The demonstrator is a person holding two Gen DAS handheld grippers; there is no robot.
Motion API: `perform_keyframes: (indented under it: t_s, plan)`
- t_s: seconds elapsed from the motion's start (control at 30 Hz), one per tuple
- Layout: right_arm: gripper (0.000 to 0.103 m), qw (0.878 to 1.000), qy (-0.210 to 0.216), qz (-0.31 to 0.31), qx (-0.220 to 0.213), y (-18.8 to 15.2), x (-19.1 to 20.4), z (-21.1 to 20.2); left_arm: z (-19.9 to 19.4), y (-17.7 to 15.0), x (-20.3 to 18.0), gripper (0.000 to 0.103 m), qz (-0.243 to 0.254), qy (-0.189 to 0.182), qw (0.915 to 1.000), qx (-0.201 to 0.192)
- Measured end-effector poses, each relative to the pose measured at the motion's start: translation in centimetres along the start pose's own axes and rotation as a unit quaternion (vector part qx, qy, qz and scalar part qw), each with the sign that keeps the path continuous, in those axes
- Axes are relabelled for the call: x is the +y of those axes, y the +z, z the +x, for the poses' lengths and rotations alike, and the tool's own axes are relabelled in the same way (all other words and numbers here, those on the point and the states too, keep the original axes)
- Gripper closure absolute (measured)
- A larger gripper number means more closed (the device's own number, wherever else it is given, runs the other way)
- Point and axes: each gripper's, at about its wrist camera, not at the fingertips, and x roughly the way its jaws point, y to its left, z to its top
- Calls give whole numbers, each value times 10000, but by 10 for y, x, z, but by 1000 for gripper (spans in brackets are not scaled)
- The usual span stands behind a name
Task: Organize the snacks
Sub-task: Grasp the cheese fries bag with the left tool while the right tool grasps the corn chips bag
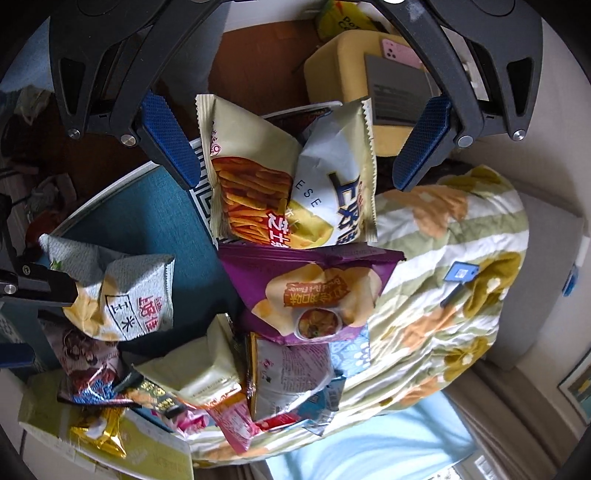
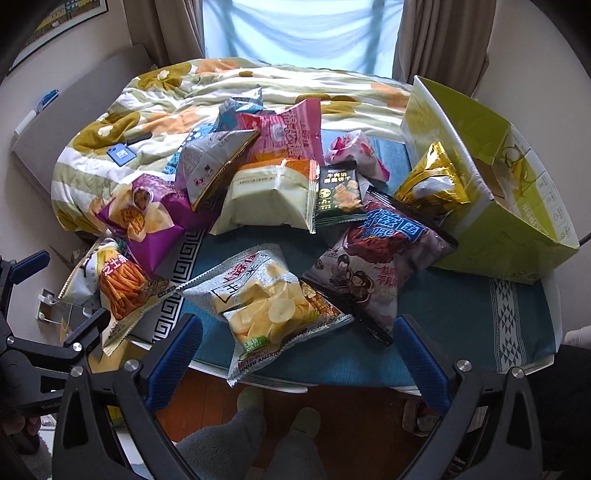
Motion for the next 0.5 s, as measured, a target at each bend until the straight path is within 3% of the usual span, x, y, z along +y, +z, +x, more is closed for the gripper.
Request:
perform_keyframes:
  t_s: [0.3, 0.5]
  plan:
    - [1, 9963, -141, -765, 353, 3, 19, 46, 30, 10, -5, 1, 363, -126, 9991, 194]
    - [1, 9932, 18, -1056, 500, 11, 24, 69, 39, 11, 2, 12, 276, -253, 9988, 325]
